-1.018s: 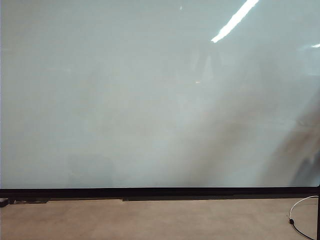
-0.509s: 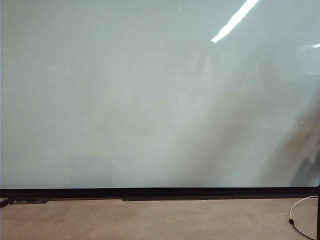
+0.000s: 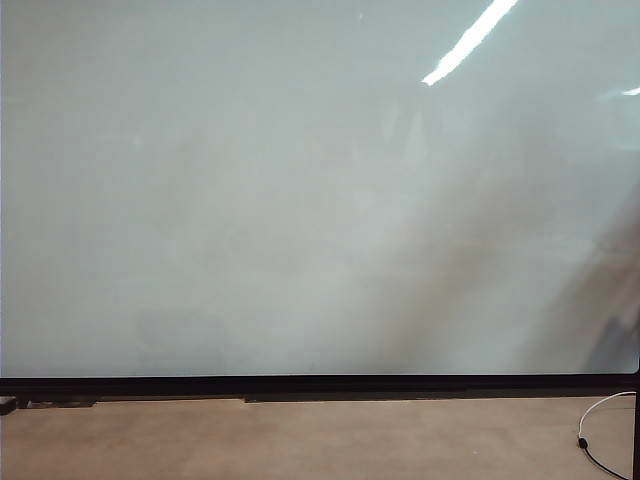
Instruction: Pick up the pen on the shelf to the right of the whiteboard and draw a check mark.
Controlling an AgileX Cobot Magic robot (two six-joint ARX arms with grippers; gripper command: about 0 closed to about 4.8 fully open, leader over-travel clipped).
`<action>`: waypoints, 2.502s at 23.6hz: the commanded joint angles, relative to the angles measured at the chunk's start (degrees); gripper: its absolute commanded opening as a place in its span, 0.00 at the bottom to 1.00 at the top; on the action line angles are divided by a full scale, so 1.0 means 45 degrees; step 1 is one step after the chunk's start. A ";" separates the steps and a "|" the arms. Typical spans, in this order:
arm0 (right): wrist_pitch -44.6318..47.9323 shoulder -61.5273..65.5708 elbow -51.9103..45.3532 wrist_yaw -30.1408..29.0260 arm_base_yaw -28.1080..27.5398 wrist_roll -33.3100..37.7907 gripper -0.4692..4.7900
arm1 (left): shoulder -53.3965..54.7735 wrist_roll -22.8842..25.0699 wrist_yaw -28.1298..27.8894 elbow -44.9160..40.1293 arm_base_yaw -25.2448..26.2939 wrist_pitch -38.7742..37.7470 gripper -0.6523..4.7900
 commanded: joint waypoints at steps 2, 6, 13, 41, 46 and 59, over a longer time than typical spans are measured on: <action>0.0204 -0.0044 0.0034 0.0029 0.0000 0.0058 0.49 | 0.0005 0.0053 0.0005 0.0034 0.0000 0.0160 0.11; 0.0204 -0.0044 0.0034 0.0024 0.0005 0.0058 0.43 | 0.0005 0.0053 0.0005 0.0039 0.0000 0.0160 0.11; 0.0204 -0.0044 0.0034 0.0019 0.0039 0.0058 0.37 | 0.0005 0.0053 0.0005 0.0039 0.0000 0.0160 0.11; 0.0214 -0.0340 0.0019 0.0413 -0.0257 -0.0112 0.08 | 0.0005 0.0053 0.0005 0.0039 0.0000 0.0160 0.11; 0.0214 -0.0345 0.0019 0.0996 -0.0432 -0.0151 0.08 | 0.0005 0.0053 0.0005 0.0034 0.0000 0.0160 0.11; 0.0131 -0.3866 -0.2769 0.6076 0.0369 -0.0534 0.08 | 0.0005 0.0053 0.0005 0.0039 0.0000 0.0160 0.11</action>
